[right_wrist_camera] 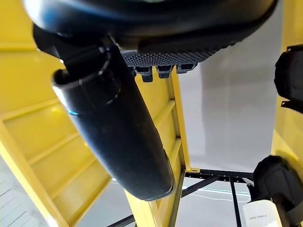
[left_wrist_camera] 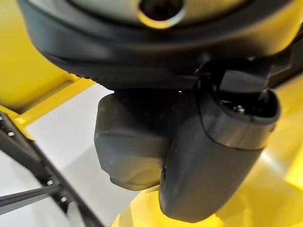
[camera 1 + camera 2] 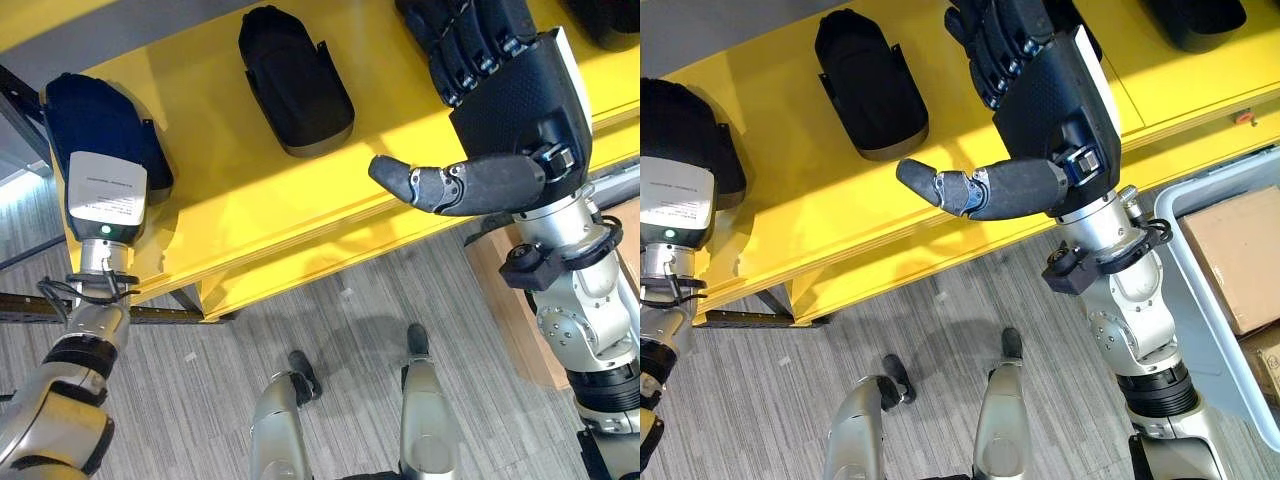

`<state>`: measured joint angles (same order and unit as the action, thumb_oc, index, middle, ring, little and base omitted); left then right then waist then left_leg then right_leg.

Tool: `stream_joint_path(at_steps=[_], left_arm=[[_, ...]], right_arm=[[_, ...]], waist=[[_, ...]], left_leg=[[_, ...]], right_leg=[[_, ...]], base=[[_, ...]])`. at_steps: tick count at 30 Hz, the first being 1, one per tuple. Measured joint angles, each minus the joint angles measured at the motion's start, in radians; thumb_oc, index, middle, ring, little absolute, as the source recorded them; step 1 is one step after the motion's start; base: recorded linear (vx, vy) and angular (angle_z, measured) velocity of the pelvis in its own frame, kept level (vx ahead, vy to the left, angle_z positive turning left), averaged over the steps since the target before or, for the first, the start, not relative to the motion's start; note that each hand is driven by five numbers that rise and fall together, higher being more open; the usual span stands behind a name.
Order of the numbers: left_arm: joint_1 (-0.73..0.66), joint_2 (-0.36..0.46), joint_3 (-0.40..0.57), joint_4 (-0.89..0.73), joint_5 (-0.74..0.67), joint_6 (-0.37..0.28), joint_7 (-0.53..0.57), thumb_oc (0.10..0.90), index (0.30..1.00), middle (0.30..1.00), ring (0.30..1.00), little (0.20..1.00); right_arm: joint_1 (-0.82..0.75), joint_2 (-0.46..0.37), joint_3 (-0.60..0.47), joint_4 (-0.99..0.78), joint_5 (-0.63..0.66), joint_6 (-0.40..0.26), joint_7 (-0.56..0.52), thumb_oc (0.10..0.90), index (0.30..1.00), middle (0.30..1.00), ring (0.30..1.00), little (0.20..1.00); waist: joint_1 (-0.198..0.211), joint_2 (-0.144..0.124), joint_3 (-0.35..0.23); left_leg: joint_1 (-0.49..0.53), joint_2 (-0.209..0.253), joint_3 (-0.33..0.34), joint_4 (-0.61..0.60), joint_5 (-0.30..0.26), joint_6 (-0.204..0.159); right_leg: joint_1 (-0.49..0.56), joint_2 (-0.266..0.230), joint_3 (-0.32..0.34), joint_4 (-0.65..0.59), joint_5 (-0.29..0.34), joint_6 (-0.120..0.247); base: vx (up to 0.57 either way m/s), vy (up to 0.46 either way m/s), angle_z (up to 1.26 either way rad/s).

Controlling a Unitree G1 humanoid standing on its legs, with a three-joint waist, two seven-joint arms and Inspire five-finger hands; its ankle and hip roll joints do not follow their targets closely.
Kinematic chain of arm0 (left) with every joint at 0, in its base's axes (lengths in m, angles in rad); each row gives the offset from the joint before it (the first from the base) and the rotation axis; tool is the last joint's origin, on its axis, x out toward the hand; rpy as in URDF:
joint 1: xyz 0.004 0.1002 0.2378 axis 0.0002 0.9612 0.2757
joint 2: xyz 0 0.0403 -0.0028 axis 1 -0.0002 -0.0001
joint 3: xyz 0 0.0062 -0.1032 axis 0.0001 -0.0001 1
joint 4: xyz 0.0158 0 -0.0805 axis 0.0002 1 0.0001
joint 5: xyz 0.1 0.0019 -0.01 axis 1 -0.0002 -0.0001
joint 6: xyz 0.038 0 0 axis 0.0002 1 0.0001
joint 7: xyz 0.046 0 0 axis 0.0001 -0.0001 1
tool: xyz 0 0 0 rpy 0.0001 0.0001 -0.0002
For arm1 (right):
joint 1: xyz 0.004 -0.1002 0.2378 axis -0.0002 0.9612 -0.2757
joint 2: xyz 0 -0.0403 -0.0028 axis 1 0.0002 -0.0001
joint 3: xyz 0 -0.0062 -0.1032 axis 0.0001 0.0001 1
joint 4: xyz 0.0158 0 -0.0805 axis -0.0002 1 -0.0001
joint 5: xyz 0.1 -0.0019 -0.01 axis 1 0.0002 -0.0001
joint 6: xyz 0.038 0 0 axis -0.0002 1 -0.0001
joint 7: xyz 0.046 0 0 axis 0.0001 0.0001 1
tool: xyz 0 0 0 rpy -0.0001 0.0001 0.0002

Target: Move parts from the plastic box to the shelf.

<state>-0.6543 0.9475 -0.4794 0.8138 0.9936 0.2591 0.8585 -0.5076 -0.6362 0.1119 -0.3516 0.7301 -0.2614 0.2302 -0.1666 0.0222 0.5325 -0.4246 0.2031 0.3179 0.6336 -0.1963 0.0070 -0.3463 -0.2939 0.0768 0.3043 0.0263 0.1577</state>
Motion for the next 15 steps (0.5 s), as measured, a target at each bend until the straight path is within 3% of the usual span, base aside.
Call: stream_joint_path(at_steps=[2,7,11,13,15], left_arm=[[-0.041,0.03,-0.037,0.013,0.0,-0.008,-0.002,0.4,0.3,0.3,0.3,0.3],[-0.102,0.036,-0.065,-0.004,-0.007,-0.008,-0.041,0.4,0.3,0.3,0.3,0.3],[-0.1,0.036,-0.065,-0.012,-0.03,-0.005,-0.039,0.4,0.3,0.3,0.3,0.3],[-0.087,0.035,-0.062,-0.037,-0.089,0.006,-0.038,0.4,0.3,0.3,0.3,0.3],[-0.061,0.029,-0.026,-0.05,-0.093,0.007,-0.035,0.4,0.3,0.3,0.3,0.3]], right_arm=[[0.003,0.003,0.0,-0.004,0.0,-0.01,0.0,0.9,1.0,1.0,1.0,1.0],[0.007,0.023,0.013,-0.017,0.0,-0.019,0.014,0.9,1.0,1.0,1.0,1.0],[0.008,0.037,0.023,-0.021,-0.001,-0.021,0.026,0.9,1.0,1.0,1.0,1.0],[0.008,0.037,0.024,-0.021,-0.001,-0.026,0.024,0.9,1.0,1.0,1.0,1.0],[0.008,0.036,0.025,-0.021,-0.002,-0.03,0.021,0.9,1.0,1.0,1.0,1.0]], waist=[[-0.011,-0.005,0.0],[-0.025,-0.014,0.0],[-0.02,-0.015,0.0],[-0.017,-0.017,0.001],[-0.019,-0.018,0.001]], left_leg=[[-0.013,-0.006,0.031,0.057,-0.052,0.035],[-0.025,-0.03,0.076,0.098,-0.099,0.083],[-0.027,-0.029,0.078,0.095,-0.1,0.083],[-0.035,-0.019,0.066,0.093,-0.093,0.066],[-0.04,-0.01,0.052,0.09,-0.087,0.054]], right_leg=[[0.008,-0.026,0.003,-0.036,0.033,-0.037],[0.001,-0.065,-0.007,-0.075,0.09,-0.085],[-0.004,-0.068,-0.011,-0.075,0.082,-0.069],[-0.016,-0.058,-0.014,-0.05,0.053,-0.017],[-0.023,-0.049,-0.024,-0.033,0.043,-0.004]], base=[[0.03,0.171,-0.23],[0.03,0.115,-0.15],[0.0,-0.004,-0.01],[0.0,-0.081,0.03],[0.01,-0.073,0.06]])
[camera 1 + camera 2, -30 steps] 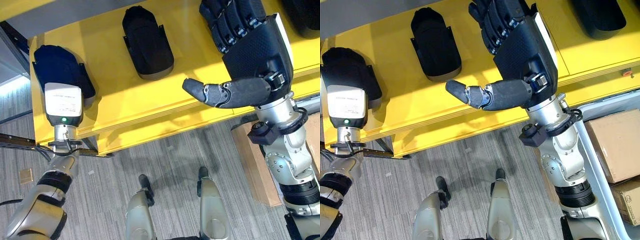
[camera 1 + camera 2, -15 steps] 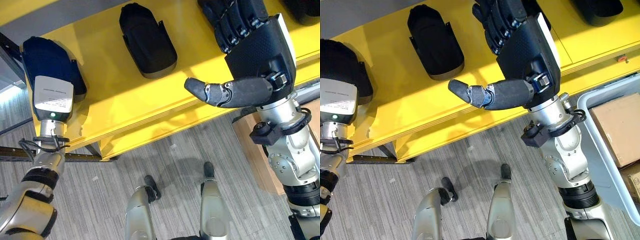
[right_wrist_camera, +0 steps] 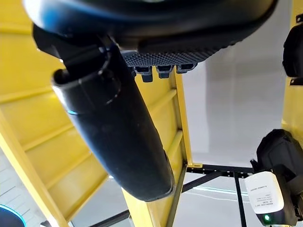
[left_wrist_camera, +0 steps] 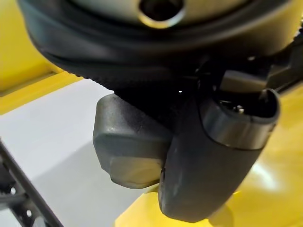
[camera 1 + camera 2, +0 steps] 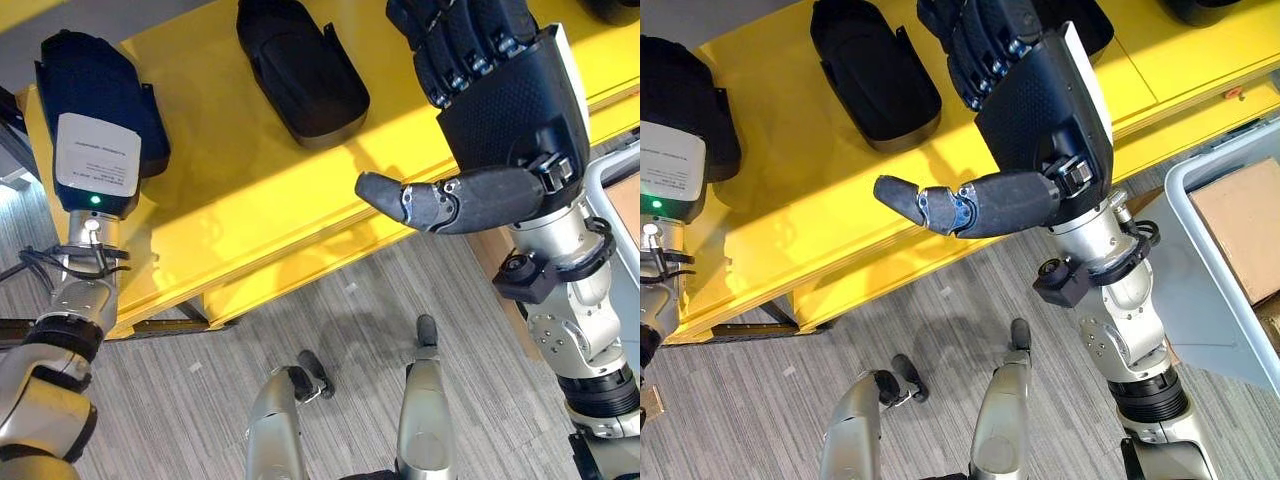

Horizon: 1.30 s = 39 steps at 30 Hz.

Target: Move parts from the plastic box to the shelf.

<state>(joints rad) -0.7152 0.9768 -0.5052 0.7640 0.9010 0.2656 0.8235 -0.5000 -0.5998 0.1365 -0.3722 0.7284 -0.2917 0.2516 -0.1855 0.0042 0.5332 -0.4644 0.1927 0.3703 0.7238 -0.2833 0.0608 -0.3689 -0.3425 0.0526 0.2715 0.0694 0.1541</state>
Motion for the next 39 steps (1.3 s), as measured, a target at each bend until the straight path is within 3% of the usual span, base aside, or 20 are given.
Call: stream_joint_path(at_steps=[3,11,15,34,35,36,37,38,39], left_arm=[[0.016,-0.02,0.018,-0.016,-0.026,0.012,0.006,0.4,0.3,0.3,0.3,0.3],[0.107,-0.105,0.116,-0.083,-0.111,0.019,0.022,0.4,0.3,0.3,0.3,0.3],[0.13,-0.13,0.127,-0.127,-0.099,0.02,0.02,0.4,0.3,0.3,0.3,0.3],[0.153,-0.131,0.127,-0.146,-0.03,0.01,0.014,0.4,0.3,0.3,0.3,0.3],[0.154,-0.131,0.127,-0.146,-0.03,0.01,0.014,0.5,0.44,0.44,0.44,0.44],[0.154,-0.131,0.127,-0.146,-0.03,0.01,0.014,0.543,0.5,0.5,0.5,0.5],[0.155,-0.132,0.127,-0.146,-0.03,0.01,0.014,0.496,0.435,0.435,0.435,0.435],[0.155,-0.133,0.127,-0.146,-0.03,0.01,0.014,0.512,0.456,0.456,0.456,0.456],[0.156,-0.134,0.127,-0.146,-0.032,0.01,0.014,0.604,0.585,0.585,0.585,0.585]], right_arm=[[0.0,-0.001,0.0,0.0,0.0,-0.01,-0.002,0.9,1.0,1.0,1.0,1.0],[0.01,-0.002,-0.005,0.0,0.0,-0.009,0.0,0.9,1.0,1.0,1.0,1.0],[0.023,-0.002,-0.01,0.0,0.0,-0.009,0.0,0.9,1.0,1.0,1.0,1.0],[0.029,-0.002,-0.013,0.0,0.0,-0.009,0.006,0.9,1.0,1.0,1.0,1.0],[0.029,-0.002,-0.013,0.0,0.0,-0.009,0.006,0.9,1.0,1.0,1.0,1.0],[0.029,-0.002,-0.013,0.0,0.0,-0.009,0.006,0.9,1.0,1.0,1.0,1.0],[0.029,-0.002,-0.013,0.0,0.0,-0.009,0.006,0.9,1.0,1.0,1.0,1.0],[0.029,-0.002,-0.013,0.0,0.0,-0.009,0.006,0.9,1.0,1.0,1.0,1.0],[0.029,-0.002,-0.013,0.0,0.0,-0.009,0.006,0.9,1.0,1.0,1.0,1.0]], waist=[[-0.001,0.0,0.0],[0.001,0.0,0.0],[0.026,-0.001,-0.001],[0.03,0.001,-0.002],[0.031,0.001,-0.002],[0.031,0.001,-0.002],[0.031,0.001,-0.002],[0.031,0.001,-0.002],[0.031,0.002,-0.002]], left_leg=[[0.0,0.002,-0.014,-0.008,0.009,-0.015],[0.036,0.014,-0.042,-0.043,0.034,-0.042],[0.048,0.015,-0.046,-0.062,0.051,-0.052],[0.05,0.01,-0.057,-0.102,0.09,-0.061],[0.05,0.01,-0.058,-0.103,0.091,-0.063],[0.05,0.011,-0.059,-0.104,0.092,-0.063],[0.05,0.01,-0.059,-0.105,0.093,-0.063],[0.05,0.01,-0.059,-0.105,0.093,-0.063],[0.05,0.01,-0.059,-0.105,0.093,-0.063]], right_leg=[[-0.008,0.007,-0.012,0.028,-0.017,0.021],[0.008,0.027,-0.034,0.08,-0.052,0.014],[0.009,0.032,-0.036,0.087,-0.056,0.017],[0.007,0.036,-0.045,0.087,-0.055,0.019],[0.007,0.037,-0.046,0.087,-0.055,0.019],[0.007,0.037,-0.047,0.087,-0.055,0.019],[0.006,0.037,-0.047,0.087,-0.055,0.02],[0.006,0.037,-0.047,0.087,-0.055,0.019],[0.006,0.037,-0.047,0.087,-0.055,0.02]], base=[[0.02,-0.054,0.08],[0.03,-0.063,0.05],[0.0,-0.061,0.03],[0.0,-0.01,0.02],[0.0,0.0,0.0],[0.0,0.0,0.0],[0.0,0.0,0.0],[0.0,0.0,0.0],[0.0,0.0,0.0]])
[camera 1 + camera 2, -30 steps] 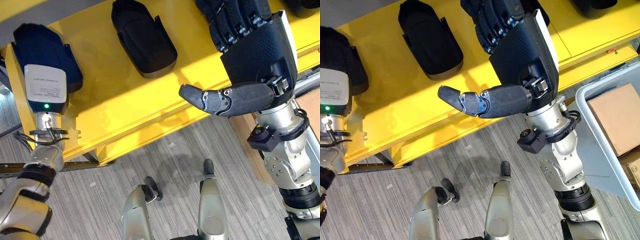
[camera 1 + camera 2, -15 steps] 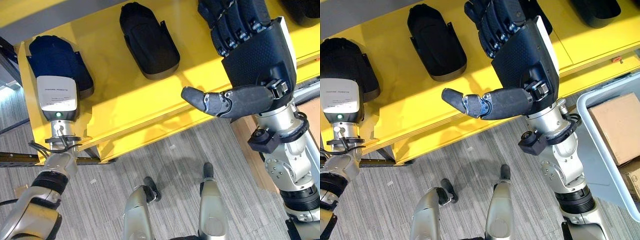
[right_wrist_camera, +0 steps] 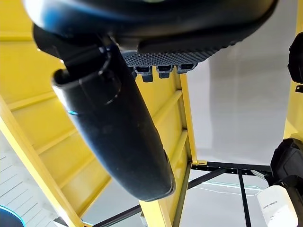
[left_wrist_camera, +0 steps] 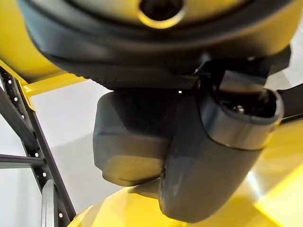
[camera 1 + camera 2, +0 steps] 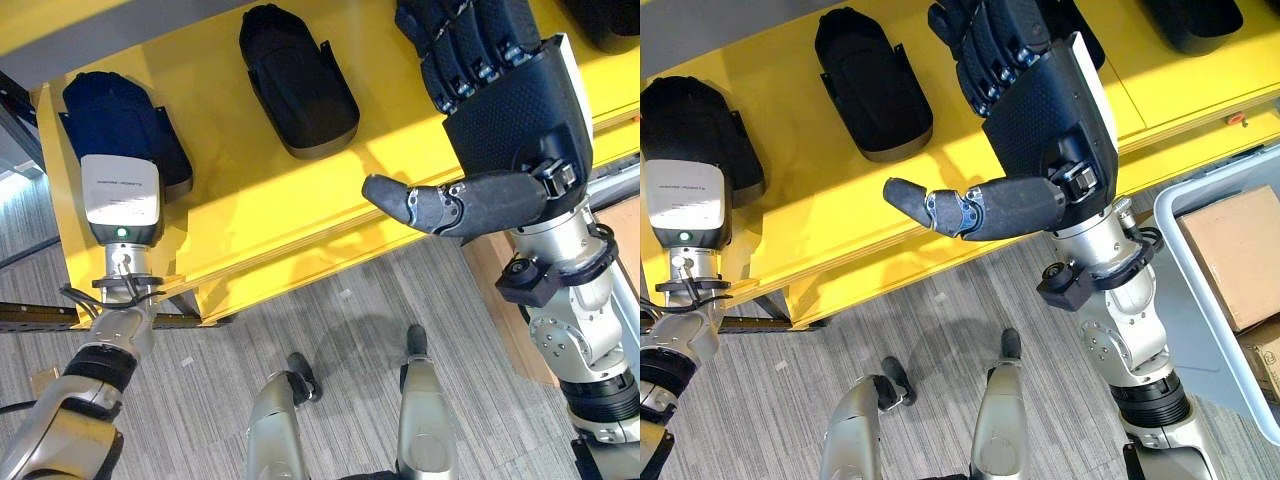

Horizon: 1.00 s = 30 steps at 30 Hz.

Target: Move parts from the plastic box to the shelf.

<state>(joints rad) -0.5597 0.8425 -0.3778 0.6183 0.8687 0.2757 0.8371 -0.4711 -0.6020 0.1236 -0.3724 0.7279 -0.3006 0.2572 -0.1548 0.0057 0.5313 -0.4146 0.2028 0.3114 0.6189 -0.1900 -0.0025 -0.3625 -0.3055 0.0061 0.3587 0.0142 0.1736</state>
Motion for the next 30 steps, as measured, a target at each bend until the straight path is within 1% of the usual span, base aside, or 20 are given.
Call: stream_joint_path(at_steps=[1,2,5,6,11,16,21,22,24,25,28,29,30], left_arm=[[0.0,-0.001,0.0,0.0,0.0,0.0,0.0,0.867,0.953,0.953,0.953,0.953],[0.001,-0.002,0.0,0.0,-0.001,-0.001,0.0,0.9,1.0,1.0,1.0,1.0],[0.004,-0.005,0.0,0.0,-0.001,-0.023,-0.009,0.9,1.0,1.0,1.0,1.0],[0.008,-0.007,-0.001,-0.001,-0.001,-0.039,-0.042,0.9,1.0,1.0,1.0,1.0],[0.032,-0.044,0.005,-0.003,-0.039,-0.045,-0.058,0.9,1.0,1.0,1.0,1.0],[0.033,-0.044,0.019,-0.012,-0.033,-0.066,-0.074,0.9,1.0,1.0,1.0,1.0],[0.031,-0.039,0.026,-0.043,-0.028,-0.101,-0.123,0.9,1.0,1.0,1.0,1.0],[0.026,-0.028,0.027,-0.047,0.003,-0.112,-0.162,0.9,1.0,1.0,1.0,1.0],[0.027,-0.019,0.025,-0.055,0.012,-0.116,-0.191,0.9,1.0,1.0,1.0,1.0],[0.028,-0.006,0.01,-0.065,0.02,-0.1,-0.243,0.9,1.0,1.0,1.0,1.0],[0.031,-0.003,-0.014,-0.07,0.051,-0.059,-0.301,0.9,1.0,1.0,1.0,1.0],[0.032,-0.003,-0.014,-0.07,0.062,-0.057,-0.306,0.9,1.0,1.0,1.0,1.0],[0.033,-0.003,-0.025,-0.072,0.132,-0.03,-0.347,0.9,1.0,1.0,1.0,1.0]], right_arm=[[0.0,0.0,0.0,0.0,0.0,0.0,0.0,0.9,1.0,1.0,1.0,1.0],[0.0,0.0,0.0,0.0,0.0,0.0,0.0,0.9,1.0,1.0,1.0,1.0],[0.0,0.0,0.0,0.0,0.0,0.0,0.0,0.9,1.0,1.0,1.0,1.0],[0.0,0.0,0.0,0.0,0.0,0.0,0.0,0.9,1.0,1.0,1.0,1.0],[0.005,0.0,0.0,0.0,0.0,0.001,0.001,0.9,1.0,1.0,1.0,1.0],[0.008,0.0,0.0,0.0,-0.001,0.001,0.0,0.9,1.0,1.0,1.0,1.0],[0.011,0.0,-0.001,0.0,-0.001,0.002,0.0,0.9,1.0,1.0,1.0,1.0],[0.011,0.0,-0.002,0.0,0.0,0.005,0.0,0.9,1.0,1.0,1.0,1.0],[0.012,0.0,-0.002,0.0,0.0,0.008,0.001,0.9,1.0,1.0,1.0,1.0],[0.015,0.002,-0.002,0.0,0.0,0.018,0.001,0.9,1.0,1.0,1.0,1.0],[0.021,0.002,-0.002,0.0,0.0,0.027,0.006,0.9,1.0,1.0,1.0,1.0],[0.021,0.001,-0.003,0.0,0.0,0.029,0.007,0.9,1.0,1.0,1.0,1.0],[0.021,0.001,-0.006,0.0,0.0,0.042,0.008,0.9,1.0,1.0,1.0,1.0]], waist=[[0.0,0.0,0.0],[0.0,0.0,0.0],[0.001,0.0,0.0],[0.001,0.0,0.0],[0.012,0.001,-0.001],[0.016,0.002,-0.001],[0.018,0.002,-0.001],[0.018,0.004,-0.002],[0.018,0.005,-0.003],[0.017,0.005,-0.003],[0.018,0.009,-0.005],[0.018,0.011,-0.006],[0.019,0.014,-0.007]], left_leg=[[0.0,0.0,0.0,0.0,0.0,0.0],[0.0,0.0,0.0,0.0,0.0,0.0],[0.0,0.0,-0.001,0.0,0.001,0.0],[0.001,-0.001,-0.001,-0.005,0.004,0.0],[0.013,-0.003,0.0,-0.024,0.014,-0.005],[0.016,-0.005,-0.002,-0.034,0.022,-0.007],[0.017,-0.008,-0.003,-0.034,0.024,-0.006],[0.019,-0.013,-0.003,-0.038,0.027,-0.004],[0.02,-0.014,-0.002,-0.041,0.029,-0.004],[0.032,-0.014,-0.004,-0.048,0.032,-0.006],[0.043,-0.014,-0.005,-0.059,0.035,-0.009],[0.044,-0.014,-0.005,-0.06,0.035,-0.01],[0.051,-0.015,-0.005,-0.062,0.035,-0.01]], right_leg=[[0.0,0.0,0.0,0.0,0.0,0.0],[0.0,0.0,0.0,0.0,0.0,0.0],[0.0,0.0,0.0,0.001,0.0,0.0],[0.0,0.0,0.0,-0.001,0.001,0.0],[0.002,0.001,-0.001,-0.001,0.0,0.0],[0.003,0.001,-0.004,-0.001,0.0,0.0],[0.005,-0.002,-0.004,-0.001,0.001,0.0],[0.006,-0.006,-0.005,-0.001,0.001,0.0],[0.008,-0.007,-0.005,-0.003,0.002,-0.001],[0.022,-0.007,-0.011,-0.009,0.003,-0.001],[0.032,-0.005,-0.015,-0.015,0.001,-0.005],[0.033,-0.005,-0.015,-0.015,0.001,-0.005],[0.042,-0.005,-0.016,-0.018,0.003,-0.002]], base=[[0.0,0.0,0.0],[0.0,0.0,0.0],[0.0,0.0,0.0],[0.0,0.0,0.0],[0.0,0.0,0.0],[0.0,0.0,0.0],[0.0,0.002,0.01],[-0.01,0.012,0.03],[0.0,0.0,0.0],[0.0,0.0,0.0],[0.0,0.0,0.0],[0.0,0.0,0.0],[0.0,0.0,0.0]])
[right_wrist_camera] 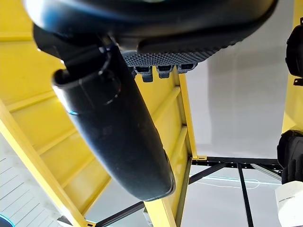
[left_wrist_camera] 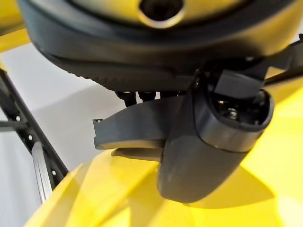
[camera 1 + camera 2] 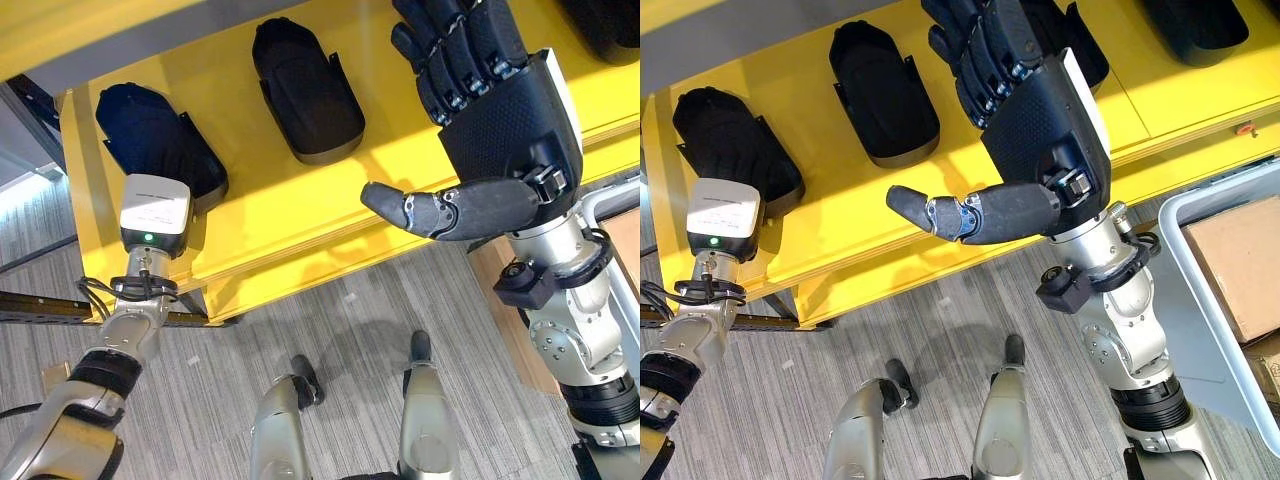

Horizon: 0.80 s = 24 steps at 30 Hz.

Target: Move parts from the plastic box to the shelf.

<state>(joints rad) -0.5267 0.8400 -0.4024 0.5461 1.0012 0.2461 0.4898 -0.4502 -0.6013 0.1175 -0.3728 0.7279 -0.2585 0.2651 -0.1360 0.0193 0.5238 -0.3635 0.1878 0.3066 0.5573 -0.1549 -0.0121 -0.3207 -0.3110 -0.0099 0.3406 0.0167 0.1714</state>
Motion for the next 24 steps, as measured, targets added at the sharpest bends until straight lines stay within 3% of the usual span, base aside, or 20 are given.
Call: stream_joint_path(at_steps=[3,8,20,24], left_arm=[[-0.001,0.001,-0.038,-0.006,0.133,0.096,-0.084,0.9,1.0,1.0,1.0,1.0],[-0.008,0.001,-0.037,0.035,0.193,0.181,-0.24,0.9,1.0,1.0,1.0,1.0],[-0.007,0.001,-0.037,0.044,0.233,0.195,-0.261,0.9,1.0,1.0,1.0,1.0],[-0.006,0.001,-0.036,0.041,0.233,0.227,-0.257,0.9,1.0,1.0,1.0,1.0]], right_arm=[[0.0,-0.001,-0.005,0.0,0.0,0.016,0.0,0.9,1.0,1.0,1.0,1.0],[0.0,0.001,-0.005,-0.011,0.0,0.035,-0.004,0.9,1.0,1.0,1.0,1.0],[0.0,0.001,-0.005,-0.014,-0.001,0.044,-0.013,0.9,1.0,1.0,1.0,1.0],[0.0,0.0,-0.006,-0.014,-0.001,0.044,-0.013,0.9,1.0,1.0,1.0,1.0]], waist=[[-0.002,0.002,-0.001],[-0.002,0.01,-0.006],[-0.001,0.013,-0.007],[-0.001,0.013,-0.007]], left_leg=[[0.005,0.0,-0.002,-0.001,0.001,-0.001],[0.004,0.0,-0.002,-0.002,0.002,-0.001],[0.004,0.0,-0.002,-0.001,0.002,-0.001],[0.004,0.001,-0.003,-0.001,0.002,-0.001]], right_leg=[[0.006,0.0,-0.002,-0.003,0.0,-0.001],[0.006,0.001,-0.002,-0.006,0.001,-0.001],[0.006,0.001,-0.002,-0.005,0.001,-0.002],[0.007,0.001,-0.002,-0.005,0.001,-0.002]], base=[[0.0,0.0,0.0],[0.0,0.0,0.0],[0.0,0.0,0.0],[0.0,0.0,0.0]])
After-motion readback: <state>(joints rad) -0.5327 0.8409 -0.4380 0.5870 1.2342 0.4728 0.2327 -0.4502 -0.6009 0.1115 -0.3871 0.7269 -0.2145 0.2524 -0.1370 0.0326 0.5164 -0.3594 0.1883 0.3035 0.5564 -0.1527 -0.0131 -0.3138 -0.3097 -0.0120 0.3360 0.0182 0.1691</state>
